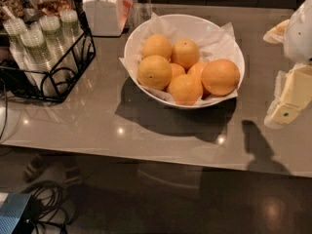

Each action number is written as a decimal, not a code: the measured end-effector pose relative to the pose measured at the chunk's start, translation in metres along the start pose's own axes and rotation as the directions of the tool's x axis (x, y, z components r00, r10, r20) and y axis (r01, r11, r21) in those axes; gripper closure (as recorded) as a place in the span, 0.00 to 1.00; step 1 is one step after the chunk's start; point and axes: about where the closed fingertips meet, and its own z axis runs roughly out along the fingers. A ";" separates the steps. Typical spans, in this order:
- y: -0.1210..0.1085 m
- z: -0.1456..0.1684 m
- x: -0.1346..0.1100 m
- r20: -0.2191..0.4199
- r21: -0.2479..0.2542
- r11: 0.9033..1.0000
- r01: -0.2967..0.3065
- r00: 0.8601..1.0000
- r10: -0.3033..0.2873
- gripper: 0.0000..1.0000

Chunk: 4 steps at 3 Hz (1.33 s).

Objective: Pick orange from white bowl

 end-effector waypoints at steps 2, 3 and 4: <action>-0.023 0.078 -0.058 0.263 -0.142 0.987 -0.069 0.959 0.105 0.00; -0.023 0.078 -0.058 0.263 -0.142 0.987 -0.069 0.959 0.104 0.00; -0.048 0.065 -0.080 0.311 -0.103 0.993 -0.054 0.947 0.083 0.00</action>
Offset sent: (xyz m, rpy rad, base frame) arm 0.0987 0.0957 -0.0760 0.4810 0.1130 0.0109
